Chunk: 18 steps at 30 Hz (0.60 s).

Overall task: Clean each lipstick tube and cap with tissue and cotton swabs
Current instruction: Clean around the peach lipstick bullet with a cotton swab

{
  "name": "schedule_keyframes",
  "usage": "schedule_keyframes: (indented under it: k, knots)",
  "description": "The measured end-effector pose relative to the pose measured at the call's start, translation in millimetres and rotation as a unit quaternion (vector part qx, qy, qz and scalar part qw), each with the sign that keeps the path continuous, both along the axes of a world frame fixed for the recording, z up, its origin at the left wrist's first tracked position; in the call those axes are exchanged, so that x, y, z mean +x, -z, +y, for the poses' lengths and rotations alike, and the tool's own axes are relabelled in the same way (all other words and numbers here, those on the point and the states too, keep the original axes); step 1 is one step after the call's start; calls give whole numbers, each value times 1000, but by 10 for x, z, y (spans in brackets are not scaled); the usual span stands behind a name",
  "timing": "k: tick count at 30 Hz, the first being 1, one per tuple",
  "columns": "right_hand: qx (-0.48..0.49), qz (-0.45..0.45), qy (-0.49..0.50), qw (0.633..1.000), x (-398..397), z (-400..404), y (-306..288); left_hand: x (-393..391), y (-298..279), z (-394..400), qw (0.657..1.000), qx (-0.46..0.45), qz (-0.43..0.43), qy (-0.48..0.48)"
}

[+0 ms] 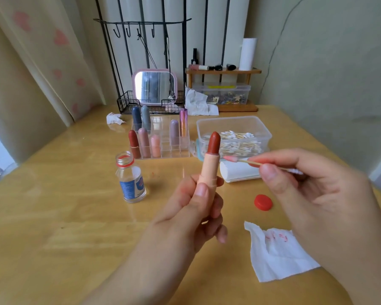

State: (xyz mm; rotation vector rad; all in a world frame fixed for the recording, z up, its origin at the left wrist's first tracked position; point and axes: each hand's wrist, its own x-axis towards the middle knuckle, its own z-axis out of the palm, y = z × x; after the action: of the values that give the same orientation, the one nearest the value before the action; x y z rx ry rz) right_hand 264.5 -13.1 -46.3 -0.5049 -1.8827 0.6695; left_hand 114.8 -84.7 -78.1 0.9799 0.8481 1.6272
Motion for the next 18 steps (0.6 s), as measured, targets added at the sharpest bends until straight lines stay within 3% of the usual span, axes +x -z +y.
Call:
schedule_keyframes:
  k: [5,18]
  knots:
    - [-6,0,7,1000,-10,6,6,27,-31,-21,1000,-5,-24,19]
    - [-21,0,0,1000,-27,-2,23,20,20,-22,999,23,23,33]
